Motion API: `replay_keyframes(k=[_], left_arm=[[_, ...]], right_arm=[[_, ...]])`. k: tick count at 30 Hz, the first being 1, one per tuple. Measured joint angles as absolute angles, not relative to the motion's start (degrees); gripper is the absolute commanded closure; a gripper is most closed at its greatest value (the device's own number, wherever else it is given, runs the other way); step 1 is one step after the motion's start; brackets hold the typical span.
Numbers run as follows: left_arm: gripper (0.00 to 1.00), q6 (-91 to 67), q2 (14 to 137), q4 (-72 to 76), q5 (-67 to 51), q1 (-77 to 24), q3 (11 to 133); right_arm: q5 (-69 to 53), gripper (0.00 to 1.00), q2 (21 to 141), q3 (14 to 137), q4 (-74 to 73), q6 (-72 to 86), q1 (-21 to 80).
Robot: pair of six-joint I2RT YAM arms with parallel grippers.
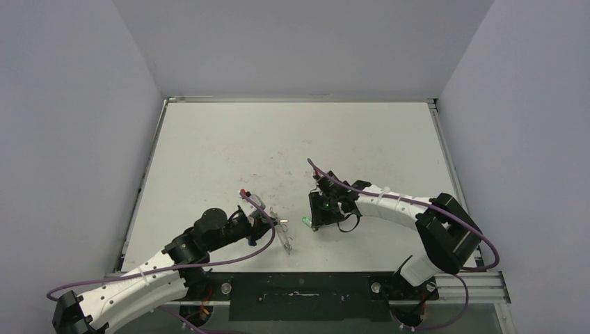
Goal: Put the keys on the keyring
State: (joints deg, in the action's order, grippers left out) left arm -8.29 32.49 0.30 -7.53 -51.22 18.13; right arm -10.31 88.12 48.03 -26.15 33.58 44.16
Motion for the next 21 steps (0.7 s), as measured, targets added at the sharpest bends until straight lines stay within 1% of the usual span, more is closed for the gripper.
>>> replay_keyframes(k=[2,4,7,10,13,14,18,21], left_arm=[[1.00,-8.29,32.47,0.30,-7.55,-51.22,18.13],[1.00,-8.29,32.47,0.30,-7.55,-51.22,18.13],[1.00,-8.32,32.49,0.30,-7.55,-51.22,18.13],[1.00,-8.32,32.47,0.30,-7.55,-51.22,18.13],[1.00,-8.32,32.47,0.32,-7.55,-51.22,18.11],[1.00,-8.32,32.47,0.32,-7.55,-51.22,18.11],[1.00,-8.36,32.32,0.62,-7.57,-51.22,17.74],[1.00,-8.36,32.10,0.67,-7.57,-51.22,17.58]], right_arm=[[-10.28,0.60,88.14,48.03,-25.91,33.91,44.51],[-10.26,0.61,88.18,48.03,-25.58,34.13,44.82],[-10.24,0.60,88.47,48.05,-25.08,34.61,45.39],[-10.20,0.55,88.62,48.18,-24.86,35.20,45.93],[-9.85,0.55,88.79,48.69,-24.77,35.40,46.70],[-9.65,0.59,88.88,48.86,-24.73,35.46,46.98],[-8.86,0.81,89.69,49.41,-24.45,35.90,47.35],[-7.97,0.93,90.00,49.43,-24.56,36.36,47.53]])
